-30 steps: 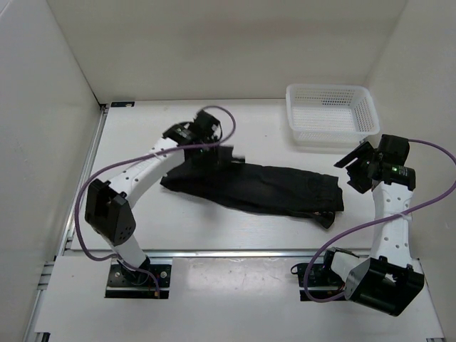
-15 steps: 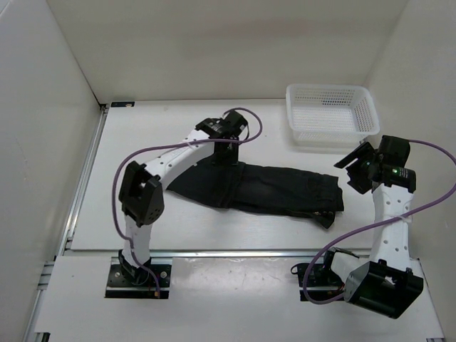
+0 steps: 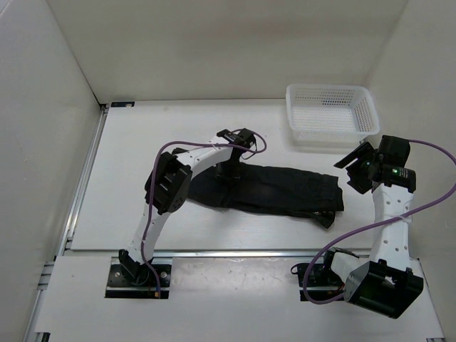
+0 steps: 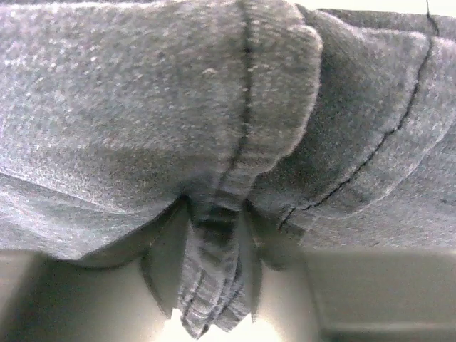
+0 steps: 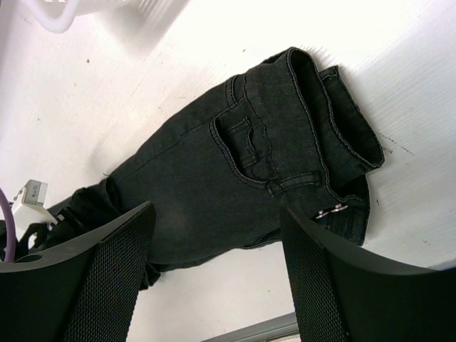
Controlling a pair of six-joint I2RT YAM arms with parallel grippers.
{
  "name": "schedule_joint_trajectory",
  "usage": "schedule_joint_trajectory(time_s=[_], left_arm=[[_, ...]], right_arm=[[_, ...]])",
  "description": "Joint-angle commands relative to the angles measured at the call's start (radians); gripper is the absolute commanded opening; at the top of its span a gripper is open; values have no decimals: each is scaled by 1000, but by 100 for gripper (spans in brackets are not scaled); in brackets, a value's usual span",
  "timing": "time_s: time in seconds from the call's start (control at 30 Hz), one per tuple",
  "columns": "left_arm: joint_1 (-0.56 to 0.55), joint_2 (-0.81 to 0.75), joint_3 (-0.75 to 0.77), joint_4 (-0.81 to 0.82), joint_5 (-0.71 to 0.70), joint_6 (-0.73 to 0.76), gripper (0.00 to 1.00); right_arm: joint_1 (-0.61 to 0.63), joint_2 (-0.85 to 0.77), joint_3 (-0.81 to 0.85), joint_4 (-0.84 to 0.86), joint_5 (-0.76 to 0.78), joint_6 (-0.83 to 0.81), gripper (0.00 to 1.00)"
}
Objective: Fold and stack the trousers
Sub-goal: Fold the trousers
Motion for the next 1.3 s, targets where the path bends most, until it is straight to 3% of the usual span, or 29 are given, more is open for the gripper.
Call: schedule_joint_trajectory(time_s=[0.0,0.07,0.17,0.4,0.63,0.67,0.7,0.77,0.8,1.13,1.27], left_arm=[[-1,-80,-8,-19,-51,-16,43],[-1,-112,-17,-28,-62,-16,24],[-1,-176,-27,-37,-62,-16,10],[-1,-256,1,-37,26,5,10],[-32,-189,59,-19,124,75,10],[-32,-155,59,-19,135,88,14],[-44,-140,59,-19,159,100,30],[-56,-97,59,-28,159,109,73],[-57,-97,59,-28,159,109,100],[-87,-46,94,-78,20,109,100],[-87,-12,95,-78,-38,91,87]], right_arm=[[4,-8,8,-7,-16,-14,75],[4,-8,8,-7,-25,-14,75],[4,-8,8,-7,-25,-14,75],[4,-8,8,-7,-25,-14,75],[4,-8,8,-7,-25,-14,75],[4,-8,8,-7,-25,-14,75],[4,-8,8,-7,-25,-14,75],[4,-8,-1,-7,-25,-14,75],[4,-8,-1,-7,-25,-14,75],[4,-8,-1,-7,-35,-14,75],[4,-8,-1,-7,-35,-14,75]])
